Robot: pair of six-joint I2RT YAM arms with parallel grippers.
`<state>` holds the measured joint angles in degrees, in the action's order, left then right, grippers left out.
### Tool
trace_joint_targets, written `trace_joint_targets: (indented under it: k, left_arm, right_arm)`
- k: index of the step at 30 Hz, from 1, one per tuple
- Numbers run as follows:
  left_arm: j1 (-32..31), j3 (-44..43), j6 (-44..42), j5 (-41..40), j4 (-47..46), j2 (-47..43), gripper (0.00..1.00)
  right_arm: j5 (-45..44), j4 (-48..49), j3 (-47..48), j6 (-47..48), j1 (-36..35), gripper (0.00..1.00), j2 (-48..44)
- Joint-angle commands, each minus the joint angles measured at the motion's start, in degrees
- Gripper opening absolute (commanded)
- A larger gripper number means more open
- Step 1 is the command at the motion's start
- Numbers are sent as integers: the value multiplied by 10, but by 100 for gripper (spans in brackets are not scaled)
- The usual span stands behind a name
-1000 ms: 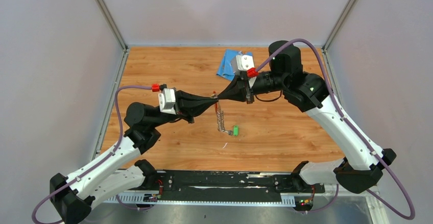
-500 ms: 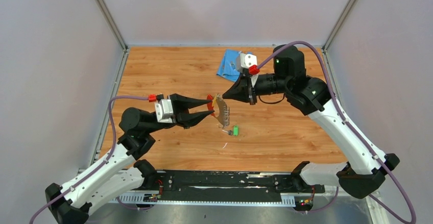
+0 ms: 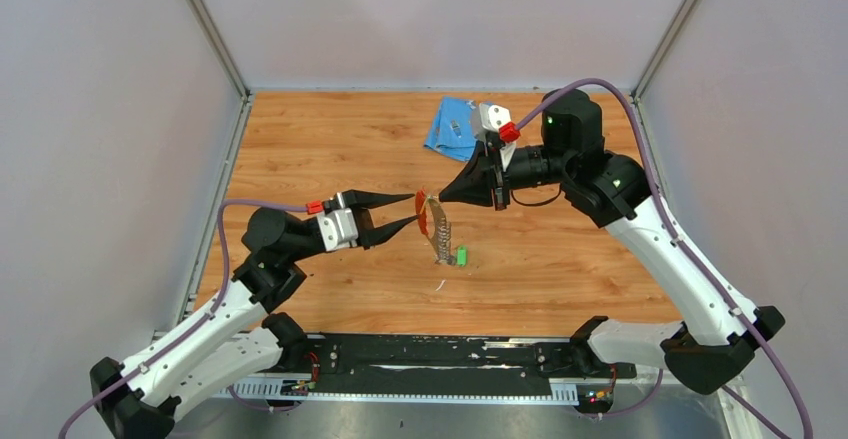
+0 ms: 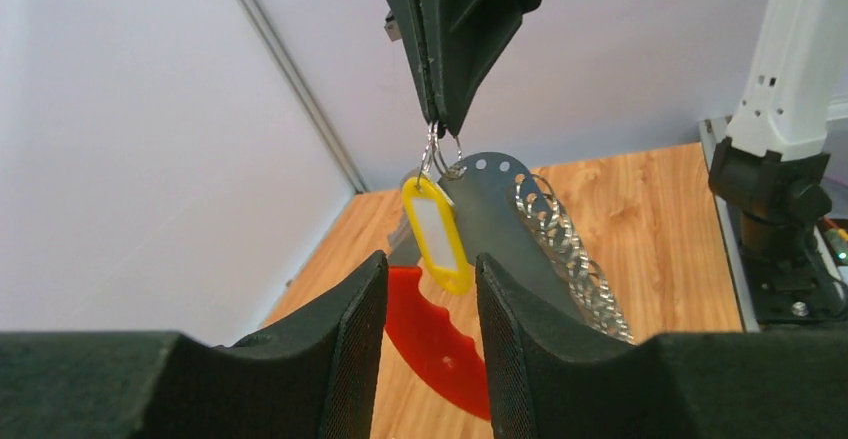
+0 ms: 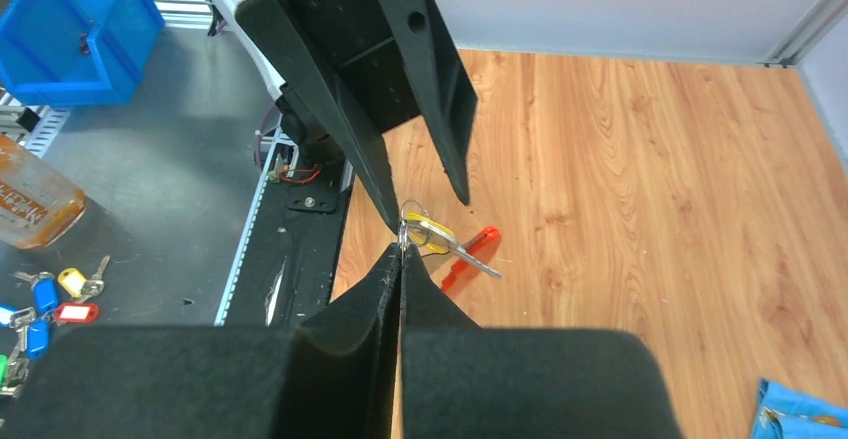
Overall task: Put the keys on the keyring
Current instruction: Adjust the key on the keyring.
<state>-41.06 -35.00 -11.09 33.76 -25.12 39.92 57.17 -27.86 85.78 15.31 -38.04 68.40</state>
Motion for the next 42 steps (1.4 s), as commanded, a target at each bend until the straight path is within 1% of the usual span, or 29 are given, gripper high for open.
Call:
trace_joint_targets:
  k: [1,3,11,14,18,27,31,36,42]
  left_arm:
    - [2,-28,-37,19,6,28,42]
    - [1,-31,-35,33,6,34,41]
    - [1,-37,-24,39,6,39,40]
    - [1,-39,-25,32,6,43,37]
    - [1,-37,-37,14,6,41,31]
    - [1,-18,-91,-66,6,19,8]
    - [1,-16,-111,-81,6,16,0]
    - [1,-2,-152,-71,6,6,0]
    - [-1,37,-239,-28,6,-23,0]
  right_arm:
    - [34,18,0,-24,8,0,8]
    - [35,21,1,-26,8,1,7]
    - [29,29,-7,-35,8,1,7]
    - [30,32,-10,-39,8,1,7]
    - [23,32,-13,-41,8,0,6]
    - [-7,32,-22,-42,9,1,4]
    - [-14,32,-23,-46,9,1,5]
    - [-29,39,-25,-55,9,0,2]
    - [-30,89,-40,-92,15,0,-9]
